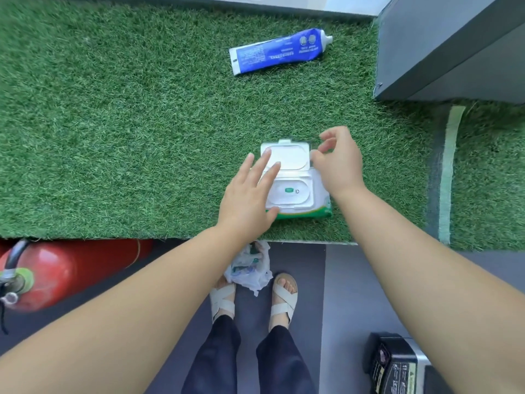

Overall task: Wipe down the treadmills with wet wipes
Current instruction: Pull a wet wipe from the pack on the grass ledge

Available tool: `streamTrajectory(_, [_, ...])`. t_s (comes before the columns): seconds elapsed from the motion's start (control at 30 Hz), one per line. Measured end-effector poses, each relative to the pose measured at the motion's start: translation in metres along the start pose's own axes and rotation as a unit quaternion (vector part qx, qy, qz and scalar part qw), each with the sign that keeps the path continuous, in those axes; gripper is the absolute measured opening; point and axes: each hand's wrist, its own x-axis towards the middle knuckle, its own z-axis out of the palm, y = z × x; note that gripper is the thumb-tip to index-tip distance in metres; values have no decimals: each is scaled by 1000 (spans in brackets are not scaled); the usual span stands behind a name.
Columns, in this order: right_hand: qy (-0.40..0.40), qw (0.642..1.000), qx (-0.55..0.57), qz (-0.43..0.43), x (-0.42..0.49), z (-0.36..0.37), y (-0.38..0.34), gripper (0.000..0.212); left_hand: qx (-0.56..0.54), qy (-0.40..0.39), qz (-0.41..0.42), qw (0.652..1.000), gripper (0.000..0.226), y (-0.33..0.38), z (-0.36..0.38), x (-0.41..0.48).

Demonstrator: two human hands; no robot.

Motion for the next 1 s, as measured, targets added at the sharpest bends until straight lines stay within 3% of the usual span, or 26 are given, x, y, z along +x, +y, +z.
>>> streamTrajectory(0.07, [-36, 999, -14, -17, -12, -2, 6, 18, 1, -32, -7, 999, 82, 1, 0, 6])
streamTrajectory(0.2, [-50, 977, -176, -107, -47, 3, 24, 19, -33, -56, -20, 998, 82, -2, 5, 10])
streamTrajectory(0.37, [-60, 954, -285, -64, -64, 12, 21, 34, -45, -45, -10, 998, 82, -3, 4, 8])
streamTrajectory(0.63, [-39, 952, -305, 9, -55, 23, 8, 28, -56, -37, 0, 998, 82, -4, 6, 7])
streamTrajectory(0.87, [-60, 940, -336, 0, -54, 17, -5, 29, -81, -28, -10, 996, 78, -1, 8, 5])
streamTrajectory(1.0, [-96, 953, -286, -21, -63, 23, -26, 27, -122, -29, -5, 992, 65, -2, 14, 13])
